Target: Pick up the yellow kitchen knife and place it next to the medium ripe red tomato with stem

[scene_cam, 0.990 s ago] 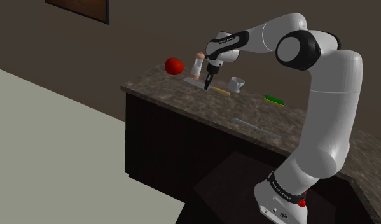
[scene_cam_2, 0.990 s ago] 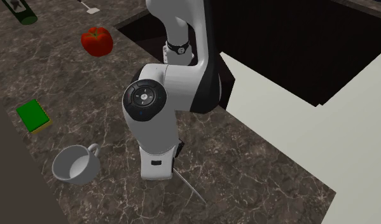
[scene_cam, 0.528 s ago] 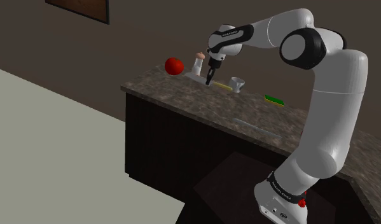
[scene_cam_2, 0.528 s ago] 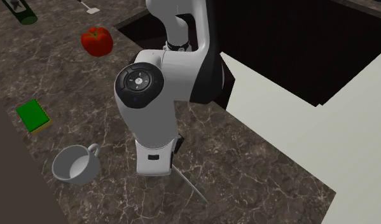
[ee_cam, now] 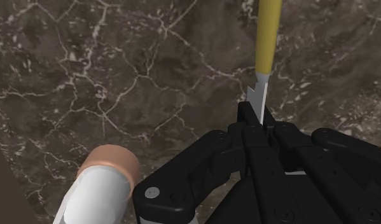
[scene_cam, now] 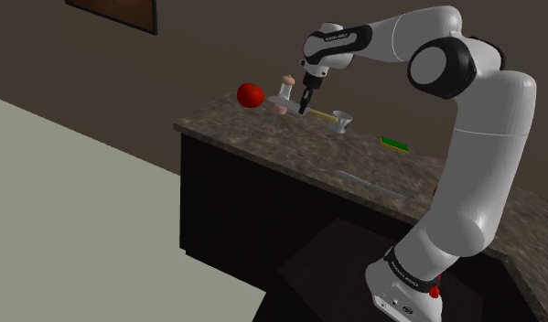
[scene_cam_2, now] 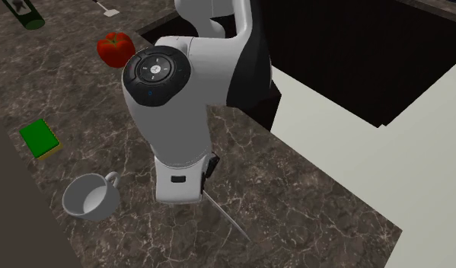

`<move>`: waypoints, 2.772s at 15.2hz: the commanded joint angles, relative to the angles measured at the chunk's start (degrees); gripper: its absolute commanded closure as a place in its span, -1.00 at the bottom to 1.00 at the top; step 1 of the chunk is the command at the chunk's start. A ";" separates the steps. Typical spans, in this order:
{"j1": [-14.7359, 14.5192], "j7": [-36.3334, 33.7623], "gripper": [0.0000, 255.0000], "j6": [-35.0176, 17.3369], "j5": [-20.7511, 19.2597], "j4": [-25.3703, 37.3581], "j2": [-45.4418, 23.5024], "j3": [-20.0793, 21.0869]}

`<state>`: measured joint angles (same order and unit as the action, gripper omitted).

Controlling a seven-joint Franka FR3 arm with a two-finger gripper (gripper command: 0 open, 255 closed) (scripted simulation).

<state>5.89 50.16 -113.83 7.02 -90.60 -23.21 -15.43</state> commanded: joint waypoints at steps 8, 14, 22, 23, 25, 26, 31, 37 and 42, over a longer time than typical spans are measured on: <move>0.07 -0.50 1.00 6.64 -0.53 5.43 1.25 -0.24; 0.27 -0.69 1.00 11.13 -0.68 9.68 1.52 -0.36; -0.14 0.66 1.00 7.86 -3.60 -5.23 13.51 -1.71; -0.11 0.90 1.00 7.14 -4.23 -8.07 15.72 -1.95; 0.08 1.35 1.00 5.95 -5.52 -13.38 20.04 -2.41; 0.24 1.57 1.00 5.47 -6.19 -15.88 22.15 -2.63; 1.65 2.72 1.00 4.04 -9.68 -27.03 32.39 -3.71; 4.60 4.60 1.00 4.40 -14.10 -37.93 44.23 -5.08; 8.02 6.97 1.00 6.27 -17.89 -45.19 53.79 -6.49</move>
<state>13.23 56.73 -107.91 -10.10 -134.22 28.61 -21.73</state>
